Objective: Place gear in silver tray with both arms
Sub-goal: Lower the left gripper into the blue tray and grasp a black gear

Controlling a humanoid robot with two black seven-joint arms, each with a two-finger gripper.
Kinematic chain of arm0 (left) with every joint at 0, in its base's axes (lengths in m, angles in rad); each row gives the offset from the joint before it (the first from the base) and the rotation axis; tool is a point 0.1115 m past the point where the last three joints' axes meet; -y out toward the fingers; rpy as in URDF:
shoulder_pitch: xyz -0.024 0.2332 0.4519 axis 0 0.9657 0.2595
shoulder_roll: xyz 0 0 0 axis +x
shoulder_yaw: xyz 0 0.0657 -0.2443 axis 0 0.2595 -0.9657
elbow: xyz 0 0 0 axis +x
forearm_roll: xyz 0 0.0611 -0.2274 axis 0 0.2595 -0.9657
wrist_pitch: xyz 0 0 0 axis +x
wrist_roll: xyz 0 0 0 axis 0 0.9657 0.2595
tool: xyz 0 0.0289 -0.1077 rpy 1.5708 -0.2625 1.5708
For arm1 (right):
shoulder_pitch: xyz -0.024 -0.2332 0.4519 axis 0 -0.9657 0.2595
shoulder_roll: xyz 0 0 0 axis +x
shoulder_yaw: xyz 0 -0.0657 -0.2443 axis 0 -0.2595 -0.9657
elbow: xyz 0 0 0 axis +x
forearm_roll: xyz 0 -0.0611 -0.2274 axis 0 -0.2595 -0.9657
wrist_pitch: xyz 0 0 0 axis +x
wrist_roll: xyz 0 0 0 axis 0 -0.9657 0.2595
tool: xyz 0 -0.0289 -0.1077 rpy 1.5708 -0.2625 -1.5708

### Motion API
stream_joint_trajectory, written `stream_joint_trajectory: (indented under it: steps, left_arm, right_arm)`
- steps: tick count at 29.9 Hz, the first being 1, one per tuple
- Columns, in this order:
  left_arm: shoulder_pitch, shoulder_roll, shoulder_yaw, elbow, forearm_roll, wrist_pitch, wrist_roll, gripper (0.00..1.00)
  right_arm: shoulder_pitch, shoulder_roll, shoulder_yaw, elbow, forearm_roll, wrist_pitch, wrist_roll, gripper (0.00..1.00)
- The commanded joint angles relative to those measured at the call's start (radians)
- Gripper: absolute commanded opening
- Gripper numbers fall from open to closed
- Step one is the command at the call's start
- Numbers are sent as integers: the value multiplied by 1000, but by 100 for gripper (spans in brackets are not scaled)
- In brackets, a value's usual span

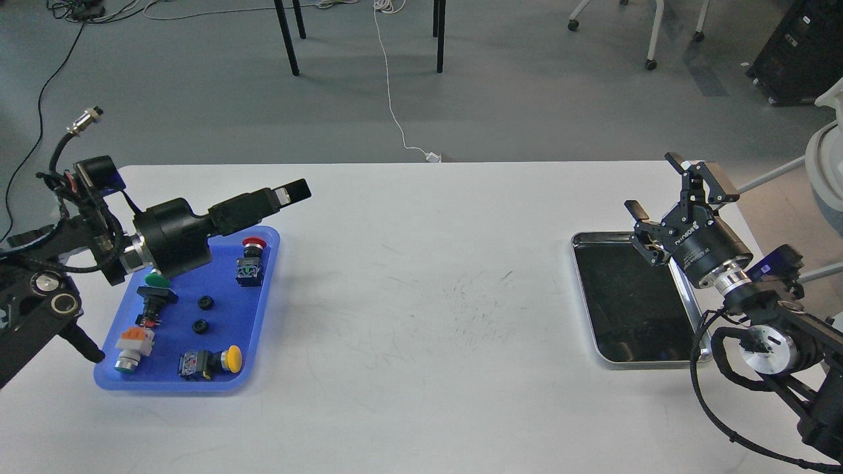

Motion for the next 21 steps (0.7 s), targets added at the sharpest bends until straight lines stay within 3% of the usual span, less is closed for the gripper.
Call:
stream_joint_trajectory:
  steps: [1, 9, 21]
  left_arm:
    - [-97, 5, 163, 92, 189, 54, 0, 98]
    - [-266, 27, 556, 252, 283, 243, 0, 96]
    - [-245, 82, 633, 365, 332, 374, 0, 95]
  right_arm:
    - [1, 0, 0, 2, 0, 0, 0, 99]
    - [2, -2, 0, 8, 0, 0, 0, 99]
    - [-1, -2, 2, 12, 0, 2, 0, 99]
